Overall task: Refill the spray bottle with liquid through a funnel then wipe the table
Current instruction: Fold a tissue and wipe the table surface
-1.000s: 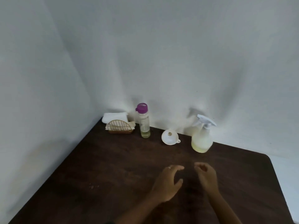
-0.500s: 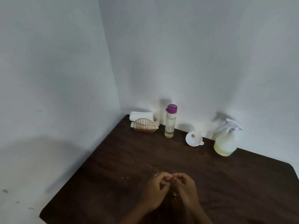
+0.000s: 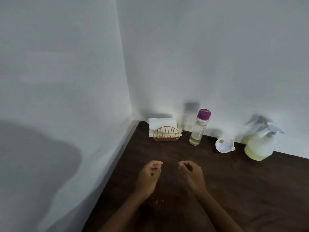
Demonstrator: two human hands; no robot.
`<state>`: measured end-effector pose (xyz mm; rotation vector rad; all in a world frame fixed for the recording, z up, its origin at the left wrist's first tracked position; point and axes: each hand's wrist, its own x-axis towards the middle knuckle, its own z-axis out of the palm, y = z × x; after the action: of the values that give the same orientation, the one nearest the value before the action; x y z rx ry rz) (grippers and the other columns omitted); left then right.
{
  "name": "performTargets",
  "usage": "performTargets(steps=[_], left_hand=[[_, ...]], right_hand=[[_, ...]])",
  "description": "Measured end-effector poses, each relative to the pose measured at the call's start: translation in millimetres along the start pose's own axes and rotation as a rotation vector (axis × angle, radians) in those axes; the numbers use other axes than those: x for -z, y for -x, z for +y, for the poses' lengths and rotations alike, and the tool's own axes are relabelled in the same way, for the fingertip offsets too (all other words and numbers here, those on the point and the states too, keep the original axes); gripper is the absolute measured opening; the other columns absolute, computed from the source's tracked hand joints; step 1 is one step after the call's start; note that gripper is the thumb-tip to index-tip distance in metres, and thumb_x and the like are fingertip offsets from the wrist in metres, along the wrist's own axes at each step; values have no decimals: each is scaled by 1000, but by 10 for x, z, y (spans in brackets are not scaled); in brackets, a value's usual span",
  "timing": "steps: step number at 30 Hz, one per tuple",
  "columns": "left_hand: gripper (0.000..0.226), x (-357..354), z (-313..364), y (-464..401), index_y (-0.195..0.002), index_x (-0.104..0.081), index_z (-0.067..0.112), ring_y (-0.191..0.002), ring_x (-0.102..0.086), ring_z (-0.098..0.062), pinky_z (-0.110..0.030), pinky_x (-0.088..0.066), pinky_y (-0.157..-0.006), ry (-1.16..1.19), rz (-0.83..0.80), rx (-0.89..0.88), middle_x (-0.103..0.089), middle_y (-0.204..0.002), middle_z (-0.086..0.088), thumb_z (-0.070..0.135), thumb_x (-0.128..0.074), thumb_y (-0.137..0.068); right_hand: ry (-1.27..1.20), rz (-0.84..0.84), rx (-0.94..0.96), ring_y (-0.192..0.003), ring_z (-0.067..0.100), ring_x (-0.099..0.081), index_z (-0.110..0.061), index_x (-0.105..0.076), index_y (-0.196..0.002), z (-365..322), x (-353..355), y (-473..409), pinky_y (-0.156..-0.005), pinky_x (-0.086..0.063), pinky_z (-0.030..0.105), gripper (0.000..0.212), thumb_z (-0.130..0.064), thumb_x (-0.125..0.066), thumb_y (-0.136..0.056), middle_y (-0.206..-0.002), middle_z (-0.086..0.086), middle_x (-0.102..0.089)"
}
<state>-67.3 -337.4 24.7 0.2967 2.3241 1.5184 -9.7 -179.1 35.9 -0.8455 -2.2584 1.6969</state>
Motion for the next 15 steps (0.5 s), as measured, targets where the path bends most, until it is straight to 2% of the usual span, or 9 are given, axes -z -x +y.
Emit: performTargets(steps=[3, 6, 10, 15], left_hand=[[21, 182, -33, -340, -108, -59, 32, -102, -57, -1, -15, -46, -81, 18, 23, 28, -61, -109, 13, 16, -55, -94], [23, 292, -51, -734, -117, -59, 24, -102, -56, -5, -17, -44, -78, 31, 53, 76, -61, -113, 9, 20, -53, -95], [28, 354, -24, -1196, -124, -56, 20, -101, -55, -7, -23, -41, -81, 64, 110, 109, -61, -120, 2, 24, -51, -97], [35, 364, -9, -1678, -133, -50, 15, -118, -53, -16, -24, -39, -87, 124, 155, 138, -56, -132, -2, 22, -47, -99]], right_hand=[[20, 16, 4, -83, 13, -62, -19, -64, -91, -94, -112, -230, -69, -47, 22, 10, -12, -57, -90, -88, -2, -66], [41, 62, 14, -84, 14, -62, -16, -65, -93, -192, -198, -507, -73, -47, 26, 9, -12, -57, -90, -88, 0, -66], [76, 132, 28, -80, 12, -60, -15, -65, -96, -303, -247, -876, -66, -45, 22, 10, -15, -57, -91, -87, 1, -65], [64, 227, 13, -88, 17, -63, -12, -65, -102, -354, -304, -1363, -76, -49, 28, 14, -15, -58, -90, -94, 3, -68]])
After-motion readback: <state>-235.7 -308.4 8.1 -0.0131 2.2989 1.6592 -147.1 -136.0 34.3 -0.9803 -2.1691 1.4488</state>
